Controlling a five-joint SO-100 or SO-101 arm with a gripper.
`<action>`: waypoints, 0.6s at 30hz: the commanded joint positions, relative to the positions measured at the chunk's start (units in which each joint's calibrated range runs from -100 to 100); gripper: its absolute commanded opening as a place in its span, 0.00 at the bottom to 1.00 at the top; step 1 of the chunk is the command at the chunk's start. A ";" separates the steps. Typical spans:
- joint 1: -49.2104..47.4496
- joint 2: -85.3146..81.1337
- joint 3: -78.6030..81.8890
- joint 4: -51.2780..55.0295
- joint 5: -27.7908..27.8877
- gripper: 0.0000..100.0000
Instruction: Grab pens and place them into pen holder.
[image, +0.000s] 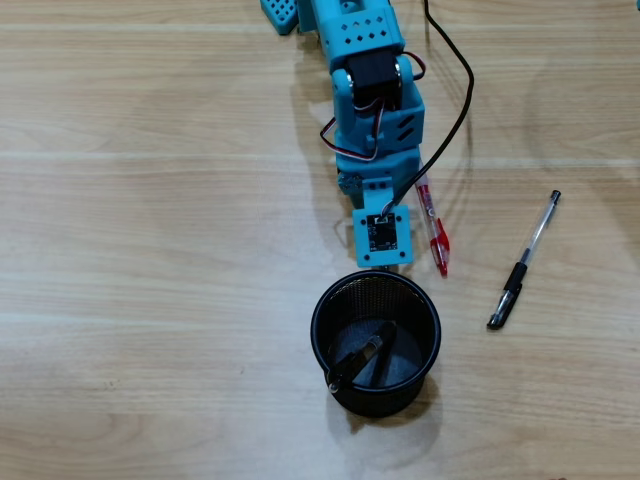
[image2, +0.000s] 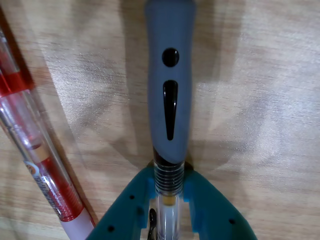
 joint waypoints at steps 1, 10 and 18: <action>1.69 -5.83 -2.34 0.26 -0.11 0.02; 6.08 -24.34 -2.34 -0.37 0.31 0.02; 8.28 -33.60 -1.89 -3.11 0.47 0.02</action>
